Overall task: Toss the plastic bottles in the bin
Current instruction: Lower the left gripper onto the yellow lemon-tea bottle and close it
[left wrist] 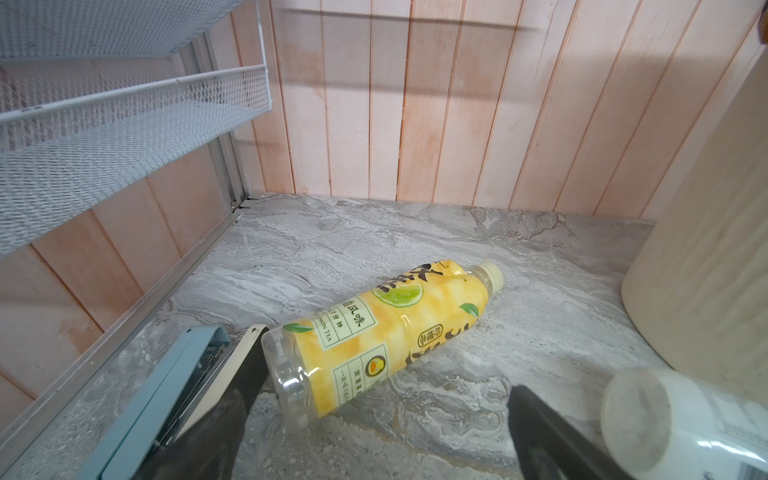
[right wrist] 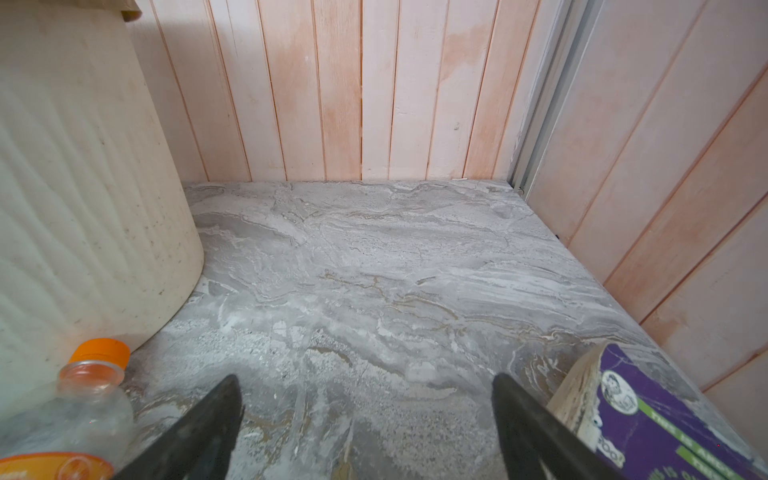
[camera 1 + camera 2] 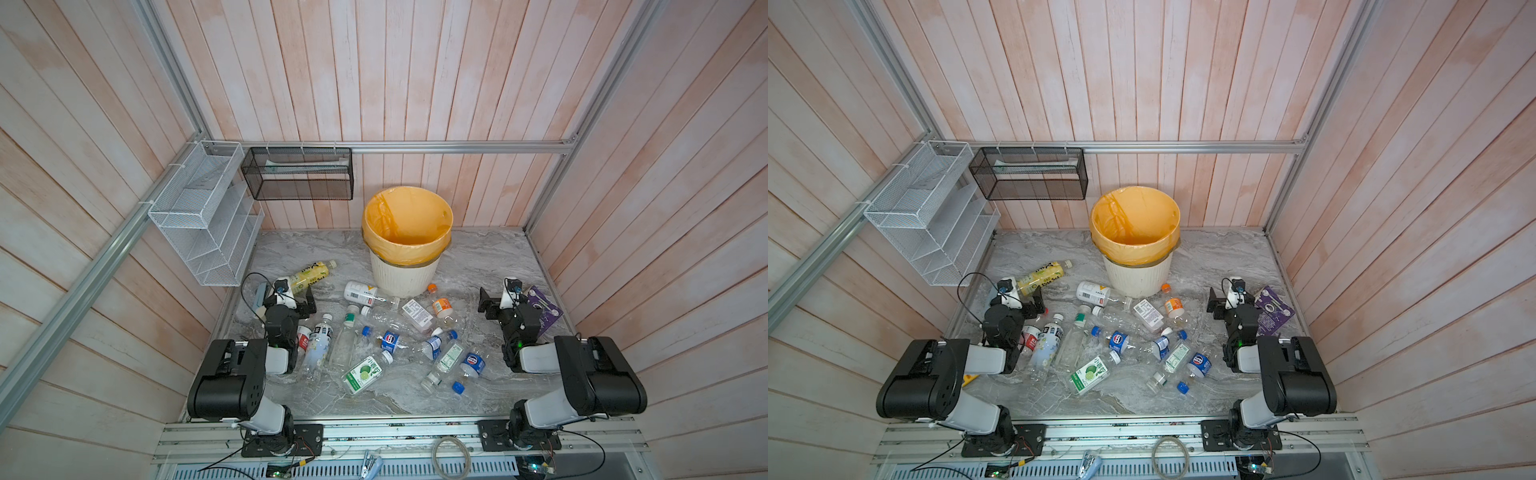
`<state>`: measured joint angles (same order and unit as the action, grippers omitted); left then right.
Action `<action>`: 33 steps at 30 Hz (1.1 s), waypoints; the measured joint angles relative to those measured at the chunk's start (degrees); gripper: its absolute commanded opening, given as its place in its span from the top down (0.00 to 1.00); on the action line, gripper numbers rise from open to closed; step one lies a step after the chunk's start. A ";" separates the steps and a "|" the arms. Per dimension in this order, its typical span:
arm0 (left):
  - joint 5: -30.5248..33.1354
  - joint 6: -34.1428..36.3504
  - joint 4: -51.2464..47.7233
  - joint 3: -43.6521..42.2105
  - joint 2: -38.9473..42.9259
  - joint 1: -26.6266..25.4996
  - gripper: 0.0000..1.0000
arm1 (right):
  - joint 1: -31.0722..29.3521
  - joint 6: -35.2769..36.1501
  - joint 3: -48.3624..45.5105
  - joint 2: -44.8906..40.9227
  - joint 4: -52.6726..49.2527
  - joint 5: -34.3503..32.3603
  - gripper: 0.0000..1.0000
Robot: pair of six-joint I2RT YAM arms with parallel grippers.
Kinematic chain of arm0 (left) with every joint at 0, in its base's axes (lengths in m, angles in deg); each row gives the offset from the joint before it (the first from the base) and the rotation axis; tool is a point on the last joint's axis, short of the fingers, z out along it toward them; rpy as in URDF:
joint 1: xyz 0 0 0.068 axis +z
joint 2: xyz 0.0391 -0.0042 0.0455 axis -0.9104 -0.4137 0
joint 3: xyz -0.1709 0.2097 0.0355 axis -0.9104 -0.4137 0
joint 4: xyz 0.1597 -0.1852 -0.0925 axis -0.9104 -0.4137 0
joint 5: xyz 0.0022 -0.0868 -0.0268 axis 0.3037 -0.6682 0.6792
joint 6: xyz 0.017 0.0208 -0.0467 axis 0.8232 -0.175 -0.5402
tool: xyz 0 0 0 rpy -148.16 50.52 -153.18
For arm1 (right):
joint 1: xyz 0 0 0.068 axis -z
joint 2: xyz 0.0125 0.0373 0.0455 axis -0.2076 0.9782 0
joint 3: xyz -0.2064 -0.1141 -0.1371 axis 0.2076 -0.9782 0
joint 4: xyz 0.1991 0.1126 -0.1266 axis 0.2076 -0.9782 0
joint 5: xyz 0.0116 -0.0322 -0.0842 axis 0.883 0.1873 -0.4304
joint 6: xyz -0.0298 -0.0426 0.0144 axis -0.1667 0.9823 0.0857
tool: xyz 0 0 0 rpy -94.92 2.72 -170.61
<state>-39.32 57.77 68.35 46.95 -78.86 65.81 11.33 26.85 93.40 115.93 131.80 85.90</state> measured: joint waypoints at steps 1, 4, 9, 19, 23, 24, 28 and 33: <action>-0.04 -0.04 -4.46 2.25 1.05 0.00 0.00 | 0.00 -0.57 2.67 -1.03 -3.85 0.00 0.10; -0.04 -0.24 -15.96 10.40 5.66 0.00 0.01 | 0.00 -2.86 8.90 -4.52 -13.40 0.07 0.10; 0.42 0.42 -27.67 19.02 12.70 0.00 0.00 | 0.00 -6.01 12.70 -9.86 -26.56 0.72 0.10; 0.59 7.13 -51.23 39.82 -2.97 0.00 0.00 | 0.04 -11.13 14.03 -11.04 -39.01 2.62 0.10; -1.73 11.45 -60.39 46.23 -10.69 0.00 0.00 | 0.04 -12.09 14.51 -11.04 -40.41 2.67 0.10; -2.25 12.37 -62.20 46.90 -11.72 0.00 0.00 | 0.04 -12.11 14.60 -11.04 -40.70 2.67 0.10; -3.52 15.93 -68.81 49.13 -14.84 0.00 0.00 | 0.04 -12.11 14.62 -11.04 -41.09 2.64 0.10; -4.50 18.84 -74.14 52.48 -18.03 0.00 0.00 | 0.04 -12.33 14.99 -10.95 -41.77 2.64 0.10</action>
<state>-43.83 76.61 -5.79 99.43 -96.90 65.81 11.38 14.53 108.39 104.98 90.04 88.54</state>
